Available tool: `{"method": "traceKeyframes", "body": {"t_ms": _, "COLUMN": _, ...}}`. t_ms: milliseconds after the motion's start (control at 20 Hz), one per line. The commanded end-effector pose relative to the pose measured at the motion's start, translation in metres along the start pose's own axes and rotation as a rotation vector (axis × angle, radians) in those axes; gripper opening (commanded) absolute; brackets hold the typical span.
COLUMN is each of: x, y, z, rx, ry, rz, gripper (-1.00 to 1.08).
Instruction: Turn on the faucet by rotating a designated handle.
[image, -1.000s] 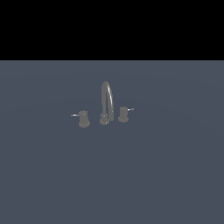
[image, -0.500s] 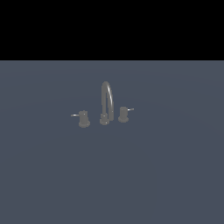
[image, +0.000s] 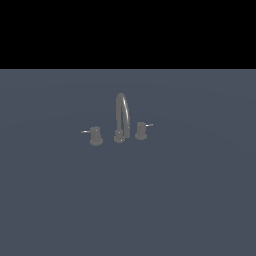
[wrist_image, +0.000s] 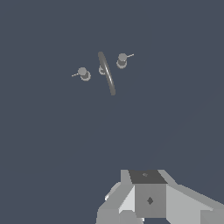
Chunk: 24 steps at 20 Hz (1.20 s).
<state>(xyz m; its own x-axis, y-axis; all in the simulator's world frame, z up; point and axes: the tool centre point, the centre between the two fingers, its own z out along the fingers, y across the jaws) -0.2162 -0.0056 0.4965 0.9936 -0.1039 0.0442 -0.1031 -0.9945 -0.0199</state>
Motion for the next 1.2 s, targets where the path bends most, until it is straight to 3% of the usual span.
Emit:
{"method": "traceKeyframes", "body": {"t_ms": 0, "x": 0.013, "y": 0.0, "z": 0.004, "rx": -0.003, "ry": -0.001, "rz": 0.035, "gripper": -1.0}}
{"method": "traceKeyframes", "body": {"t_ms": 550, "x": 0.098, "y": 0.001, "z": 0.038, "rx": -0.022, "ry": -0.005, "rz": 0.253, "gripper": -1.0}}
{"method": "traceKeyframes", "body": {"t_ms": 1150, "x": 0.19, "y": 0.006, "z": 0.106, "rx": -0.038, "ry": -0.007, "rz": 0.502, "gripper": -1.0}}
